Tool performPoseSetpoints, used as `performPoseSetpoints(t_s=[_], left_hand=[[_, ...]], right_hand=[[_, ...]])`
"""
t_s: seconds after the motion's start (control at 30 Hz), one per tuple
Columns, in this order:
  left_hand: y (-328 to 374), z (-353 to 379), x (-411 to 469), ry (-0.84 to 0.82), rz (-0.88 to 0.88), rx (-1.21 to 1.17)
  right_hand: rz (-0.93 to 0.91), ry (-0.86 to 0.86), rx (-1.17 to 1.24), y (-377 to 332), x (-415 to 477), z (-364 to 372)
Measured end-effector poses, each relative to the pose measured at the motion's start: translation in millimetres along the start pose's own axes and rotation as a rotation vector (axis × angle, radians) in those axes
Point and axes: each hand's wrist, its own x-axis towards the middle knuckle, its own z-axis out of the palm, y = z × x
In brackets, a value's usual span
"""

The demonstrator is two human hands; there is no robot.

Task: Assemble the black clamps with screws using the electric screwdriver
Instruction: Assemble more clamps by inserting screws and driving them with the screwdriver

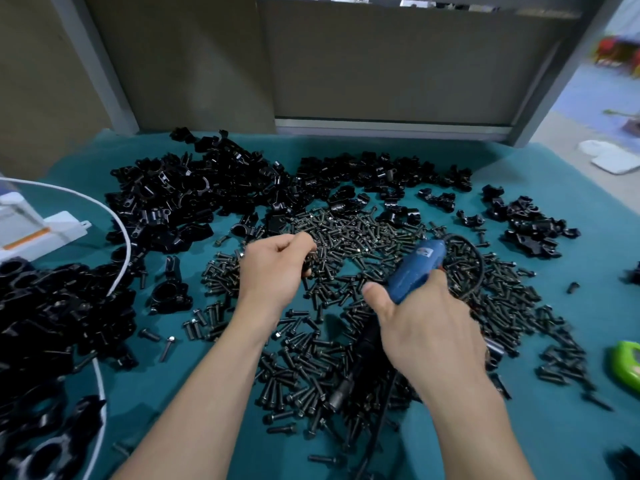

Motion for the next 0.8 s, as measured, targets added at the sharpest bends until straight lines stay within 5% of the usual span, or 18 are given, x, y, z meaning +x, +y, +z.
performPoseSetpoints(t_s=[0.17,0.37,0.5,0.8], left_hand=[[-1,-1,-13,-0.027,-0.039,-0.032],[-1,-9,-16,-0.094,-0.109,-0.177],[5,-7,-18,-0.116,-0.166,-0.292],[5,-7,-16,-0.128,-0.158,-0.236]], right_hand=[[0.144,-0.061,0.143,6,11,-5],[0.318,-0.163,1.067,26,17,-31],[0.284,-0.400,1.549,16,23,-33],[0.053,-0.529,1.762,-22,51,-7]])
